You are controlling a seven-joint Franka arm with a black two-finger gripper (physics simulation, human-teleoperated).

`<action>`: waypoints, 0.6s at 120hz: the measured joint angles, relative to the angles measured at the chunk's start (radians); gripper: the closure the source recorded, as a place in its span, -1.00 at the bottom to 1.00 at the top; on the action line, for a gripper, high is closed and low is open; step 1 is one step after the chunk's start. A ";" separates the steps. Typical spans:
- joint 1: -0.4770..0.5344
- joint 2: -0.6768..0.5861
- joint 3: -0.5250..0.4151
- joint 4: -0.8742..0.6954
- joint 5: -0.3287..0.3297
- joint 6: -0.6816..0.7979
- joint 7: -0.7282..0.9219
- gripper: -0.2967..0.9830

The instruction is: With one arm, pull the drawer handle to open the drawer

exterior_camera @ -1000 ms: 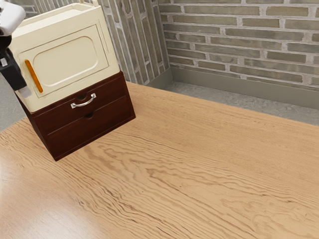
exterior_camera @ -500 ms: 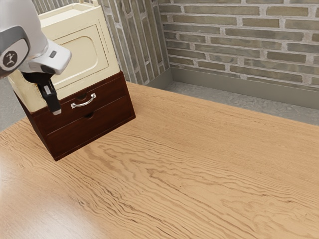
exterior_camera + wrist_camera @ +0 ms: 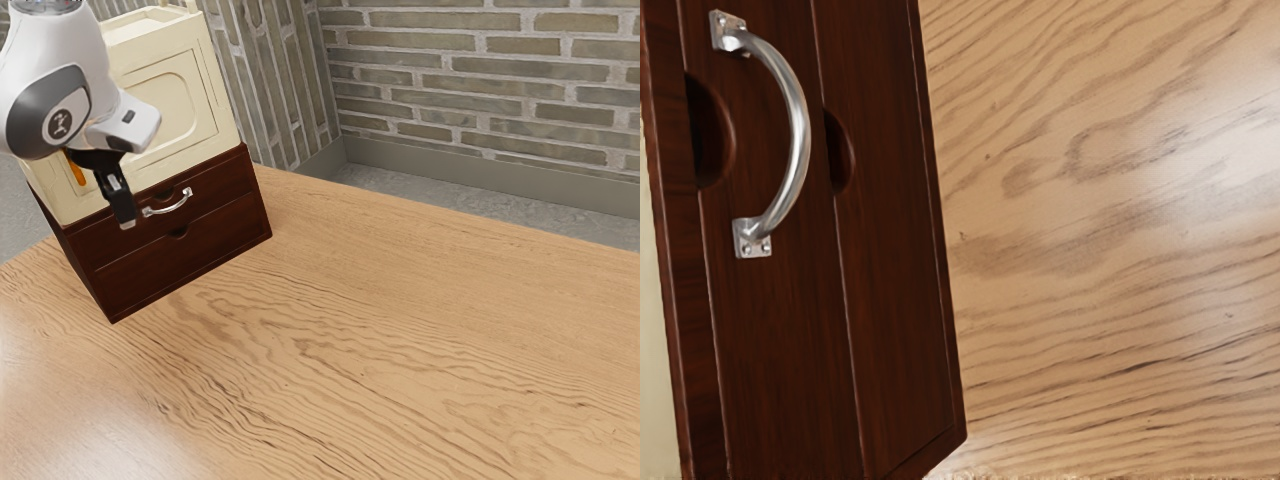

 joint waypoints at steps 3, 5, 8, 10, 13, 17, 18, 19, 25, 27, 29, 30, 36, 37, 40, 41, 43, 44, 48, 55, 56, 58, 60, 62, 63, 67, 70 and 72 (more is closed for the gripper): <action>0.003 0.008 0.000 0.000 0.000 0.001 0.000 -0.54; 0.004 0.012 0.000 0.000 0.000 0.001 0.000 -0.54; 0.005 0.017 0.000 0.000 0.000 0.001 -0.001 -0.54; 0.006 0.021 0.000 0.001 0.000 0.002 -0.001 -0.54; 0.007 0.026 0.001 0.002 0.000 0.002 -0.001 -0.54; 0.007 0.030 0.001 0.006 0.000 0.003 -0.001 -0.54; 0.007 0.031 0.001 0.006 0.000 0.003 -0.001 -0.54; 0.007 0.032 0.001 0.007 0.000 0.003 -0.001 -0.54; 0.010 0.053 0.001 0.023 0.000 0.003 -0.001 -0.54; 0.011 0.062 0.001 0.031 0.000 0.003 -0.001 -0.54; 0.012 0.070 0.001 0.036 0.000 0.004 -0.001 -0.54; 0.012 0.073 0.001 0.039 0.000 0.004 -0.001 -0.54; 0.012 0.091 0.000 0.054 -0.001 0.004 -0.001 -0.54; 0.012 0.094 0.000 0.056 -0.001 0.004 -0.001 -0.54; 0.009 0.102 0.000 0.062 -0.001 0.004 -0.002 -0.54; 0.008 0.105 0.000 0.064 -0.001 0.004 -0.002 -0.54; 0.004 0.110 -0.001 0.066 -0.001 0.004 -0.002 -0.54; 0.002 0.112 -0.001 0.068 -0.001 0.004 -0.002 -0.54; -0.006 0.123 -0.001 0.071 -0.002 0.006 -0.003 -0.54; -0.020 0.145 -0.001 0.073 -0.001 0.014 -0.003 -0.54; -0.021 0.148 -0.001 0.074 -0.001 0.015 -0.003 -0.54; -0.023 0.153 -0.001 0.074 -0.001 0.019 -0.004 -0.54; -0.024 0.159 -0.001 0.074 -0.001 0.022 -0.004 -0.54; -0.025 0.163 -0.001 0.075 0.000 0.026 -0.004 -0.54; -0.025 0.164 -0.001 0.075 0.000 0.028 -0.004 -0.54; -0.023 0.169 0.000 0.075 0.001 0.035 -0.005 -0.54; -0.021 0.171 0.001 0.079 0.005 0.040 -0.005 -0.53; -0.019 0.173 0.002 0.087 0.010 0.043 -0.005 -0.53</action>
